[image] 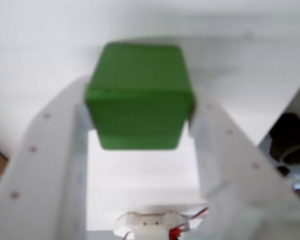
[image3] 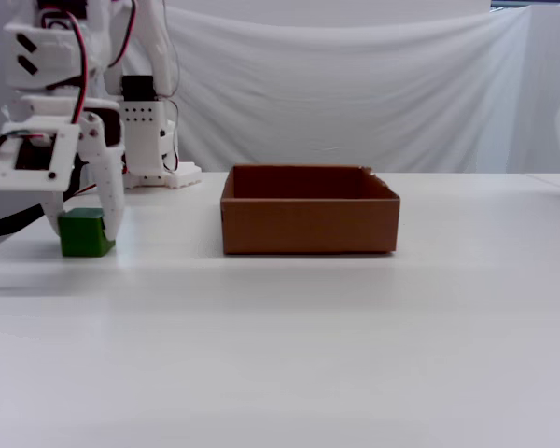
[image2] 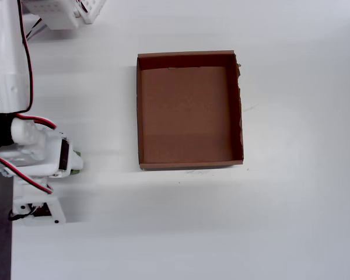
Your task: Grasp a green cube and put it in a box.
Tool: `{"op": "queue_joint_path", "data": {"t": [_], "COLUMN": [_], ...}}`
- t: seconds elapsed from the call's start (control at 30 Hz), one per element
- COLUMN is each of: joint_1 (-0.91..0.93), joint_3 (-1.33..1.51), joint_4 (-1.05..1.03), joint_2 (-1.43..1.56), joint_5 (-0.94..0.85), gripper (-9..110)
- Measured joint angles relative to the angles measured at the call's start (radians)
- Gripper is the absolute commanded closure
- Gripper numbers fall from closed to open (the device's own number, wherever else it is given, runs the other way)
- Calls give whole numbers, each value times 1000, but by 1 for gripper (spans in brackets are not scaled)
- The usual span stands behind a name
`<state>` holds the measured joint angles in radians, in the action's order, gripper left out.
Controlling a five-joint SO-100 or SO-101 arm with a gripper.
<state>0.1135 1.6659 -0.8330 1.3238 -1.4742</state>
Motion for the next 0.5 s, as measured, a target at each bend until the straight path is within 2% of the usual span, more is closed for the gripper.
{"op": "queue_joint_path", "data": {"t": [0.5], "joint_1": [-15], "joint_3": [-187], "joint_4": [-198], "joint_2": [-3], "joint_5": [9], "gripper": [89]}}
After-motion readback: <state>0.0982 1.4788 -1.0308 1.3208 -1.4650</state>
